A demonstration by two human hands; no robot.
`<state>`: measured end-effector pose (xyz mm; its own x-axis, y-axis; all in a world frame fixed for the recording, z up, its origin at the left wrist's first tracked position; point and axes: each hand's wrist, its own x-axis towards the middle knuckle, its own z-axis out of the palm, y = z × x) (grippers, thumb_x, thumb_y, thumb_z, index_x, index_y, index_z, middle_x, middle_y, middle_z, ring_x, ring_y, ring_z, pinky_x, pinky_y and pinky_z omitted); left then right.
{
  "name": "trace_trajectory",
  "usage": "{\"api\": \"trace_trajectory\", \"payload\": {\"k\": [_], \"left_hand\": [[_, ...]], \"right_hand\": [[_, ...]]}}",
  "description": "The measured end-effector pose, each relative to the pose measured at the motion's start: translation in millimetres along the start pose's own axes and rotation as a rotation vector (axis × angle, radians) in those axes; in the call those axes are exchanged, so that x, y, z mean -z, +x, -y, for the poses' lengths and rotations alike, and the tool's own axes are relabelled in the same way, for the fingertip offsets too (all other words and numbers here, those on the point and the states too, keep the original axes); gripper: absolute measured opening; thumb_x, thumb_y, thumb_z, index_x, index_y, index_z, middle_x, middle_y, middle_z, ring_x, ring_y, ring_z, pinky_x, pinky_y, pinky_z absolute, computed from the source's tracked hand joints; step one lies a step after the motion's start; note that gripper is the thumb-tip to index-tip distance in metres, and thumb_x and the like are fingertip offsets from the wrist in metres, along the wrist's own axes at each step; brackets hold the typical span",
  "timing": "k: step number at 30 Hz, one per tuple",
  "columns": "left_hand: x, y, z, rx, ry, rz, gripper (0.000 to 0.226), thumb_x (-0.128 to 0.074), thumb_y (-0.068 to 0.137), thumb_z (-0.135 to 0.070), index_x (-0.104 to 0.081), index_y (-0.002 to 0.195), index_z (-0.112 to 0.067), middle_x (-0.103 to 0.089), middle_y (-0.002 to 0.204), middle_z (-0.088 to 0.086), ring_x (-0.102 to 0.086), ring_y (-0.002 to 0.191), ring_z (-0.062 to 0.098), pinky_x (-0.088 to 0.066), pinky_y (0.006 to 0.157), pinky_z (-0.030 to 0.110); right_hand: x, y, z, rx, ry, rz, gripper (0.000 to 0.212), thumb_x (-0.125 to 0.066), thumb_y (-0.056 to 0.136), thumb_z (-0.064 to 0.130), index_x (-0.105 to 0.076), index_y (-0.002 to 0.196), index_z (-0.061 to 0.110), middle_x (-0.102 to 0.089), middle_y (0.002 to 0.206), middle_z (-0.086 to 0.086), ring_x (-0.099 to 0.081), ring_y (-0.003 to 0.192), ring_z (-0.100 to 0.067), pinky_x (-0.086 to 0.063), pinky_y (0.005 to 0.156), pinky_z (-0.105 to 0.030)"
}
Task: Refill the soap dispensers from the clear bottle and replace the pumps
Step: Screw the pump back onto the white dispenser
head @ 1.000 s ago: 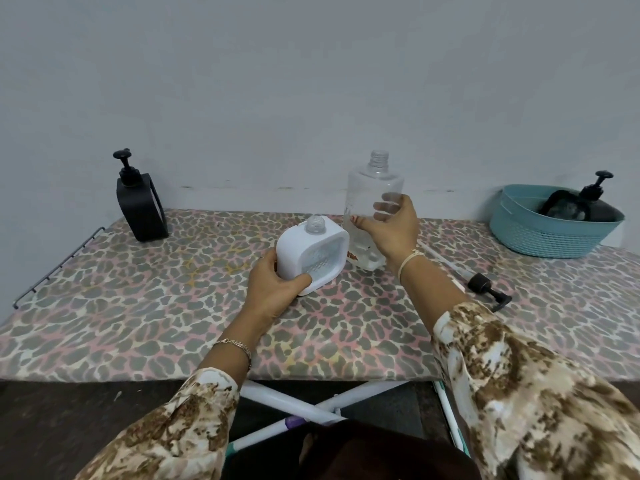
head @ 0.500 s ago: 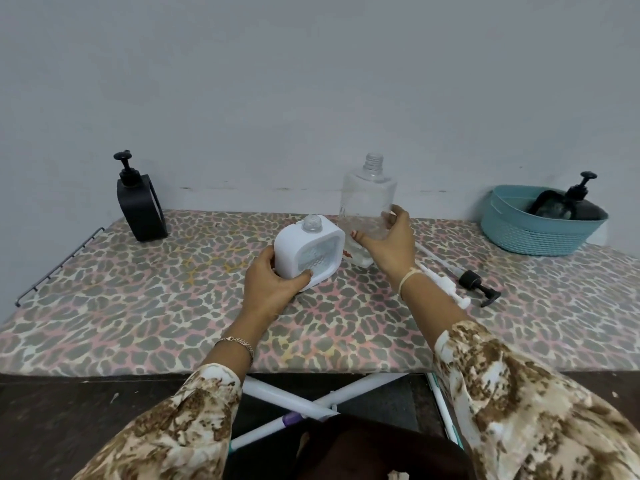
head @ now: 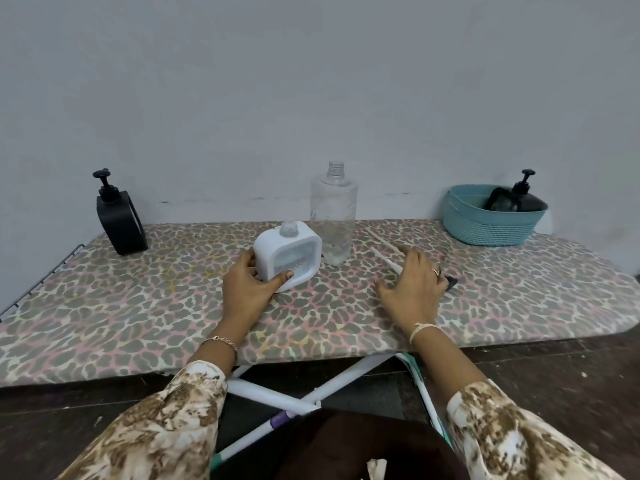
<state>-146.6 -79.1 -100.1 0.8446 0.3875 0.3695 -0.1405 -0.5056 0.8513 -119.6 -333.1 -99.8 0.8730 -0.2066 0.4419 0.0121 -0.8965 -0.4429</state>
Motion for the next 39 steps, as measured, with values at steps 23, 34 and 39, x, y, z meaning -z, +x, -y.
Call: {"api": "trace_trajectory", "payload": {"k": [23, 34, 39], "left_hand": [[-45.1, -3.1, -11.0, 0.108, -0.28, 0.265, 0.075, -0.089, 0.064, -0.02, -0.053, 0.129, -0.013, -0.064, 0.122, 0.001, -0.062, 0.11, 0.014, -0.052, 0.097, 0.039], [-45.8, -4.8, -10.3, 0.106, -0.309, 0.278, 0.071, -0.087, 0.067, -0.016, -0.053, 0.129, -0.016, -0.062, 0.114, -0.008, -0.061, 0.104, 0.006, -0.053, 0.093, 0.031], [-46.2, -4.2, -8.4, 0.096, -0.294, 0.276, 0.07, -0.087, 0.067, -0.019, -0.054, 0.128, -0.016, -0.063, 0.117, -0.006, -0.06, 0.101, 0.001, -0.052, 0.088, 0.025]], "right_hand": [[2.4, -5.8, -28.7, -0.23, 0.321, -0.145, 0.026, -0.069, 0.074, 0.042, -0.06, 0.096, 0.03, -0.063, 0.096, 0.008, -0.053, 0.1, -0.02, -0.029, 0.092, -0.043], [63.0, 28.3, 33.8, -0.167, 1.308, -0.304, 0.02, -0.069, 0.088, 0.02, -0.06, 0.107, 0.022, -0.066, 0.103, 0.0, -0.066, 0.088, -0.002, -0.055, 0.081, -0.024], [68.4, 42.1, 68.8, -0.009, 1.224, -0.185, 0.016, -0.06, 0.094, 0.026, -0.054, 0.108, 0.022, -0.064, 0.111, -0.003, -0.069, 0.091, -0.012, -0.058, 0.083, -0.037]]}}
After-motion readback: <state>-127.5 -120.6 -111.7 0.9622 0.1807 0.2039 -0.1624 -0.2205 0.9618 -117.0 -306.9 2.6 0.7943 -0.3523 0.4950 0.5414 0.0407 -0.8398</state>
